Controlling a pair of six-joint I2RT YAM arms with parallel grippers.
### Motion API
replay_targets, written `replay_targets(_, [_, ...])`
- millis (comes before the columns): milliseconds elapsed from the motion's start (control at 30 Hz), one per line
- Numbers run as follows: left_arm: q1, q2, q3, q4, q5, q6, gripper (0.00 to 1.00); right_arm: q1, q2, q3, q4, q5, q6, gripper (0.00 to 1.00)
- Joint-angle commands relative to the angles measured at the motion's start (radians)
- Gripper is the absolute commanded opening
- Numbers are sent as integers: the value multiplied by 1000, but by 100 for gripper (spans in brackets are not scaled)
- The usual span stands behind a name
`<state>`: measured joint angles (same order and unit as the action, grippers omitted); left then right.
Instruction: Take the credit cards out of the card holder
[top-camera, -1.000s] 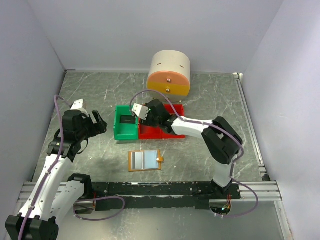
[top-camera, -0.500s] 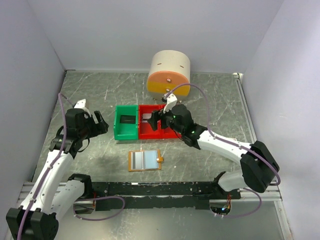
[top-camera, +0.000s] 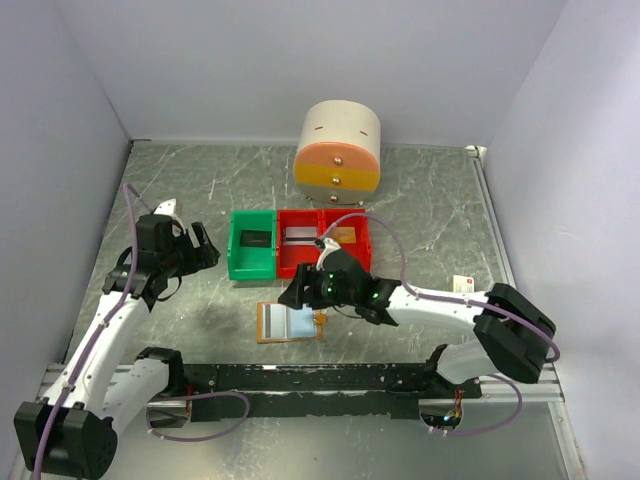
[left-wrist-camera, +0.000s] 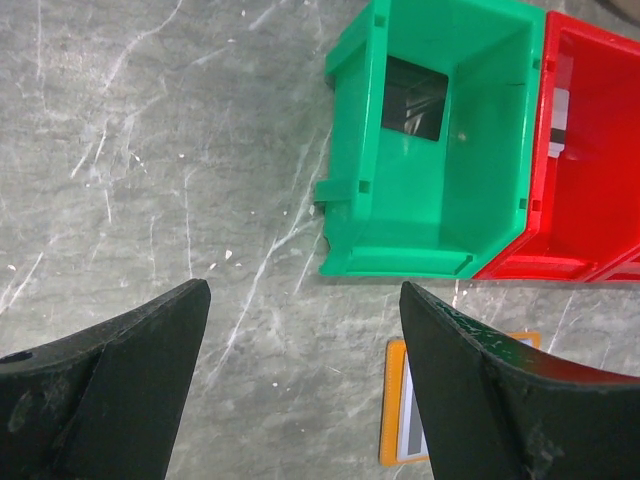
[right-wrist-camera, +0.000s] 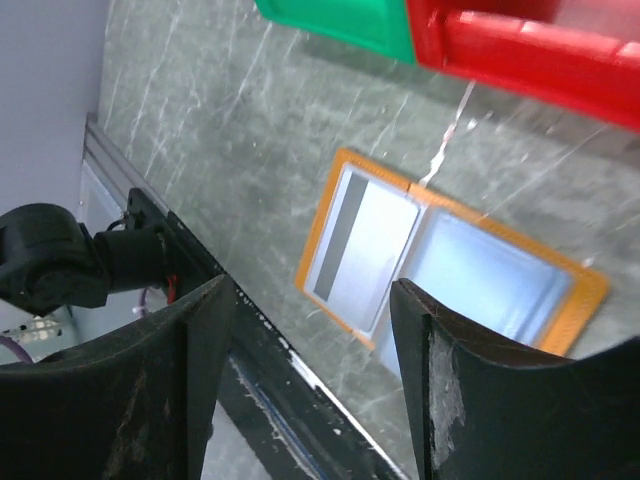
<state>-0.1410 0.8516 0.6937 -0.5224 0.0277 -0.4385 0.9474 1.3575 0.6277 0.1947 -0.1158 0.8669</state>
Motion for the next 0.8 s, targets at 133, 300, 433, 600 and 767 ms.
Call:
replay_targets(133, [4, 56, 56, -35, 32, -6, 89, 142, 187, 81, -13, 121, 185, 53])
replay_targets(300, [4, 33, 40, -13, 53, -4, 91, 156, 278, 104, 6, 105, 210, 42])
replay_targets(433, [4, 33, 36, -8, 66, -5, 97, 155, 295, 96, -58, 157, 241, 39])
replay_targets(600, [4, 53, 28, 23, 155, 15, 94, 155, 285, 46, -89, 198, 270, 39])
replay_targets(767, [3, 90, 17, 67, 326, 46, 78, 155, 308, -20, -19, 178, 323, 37])
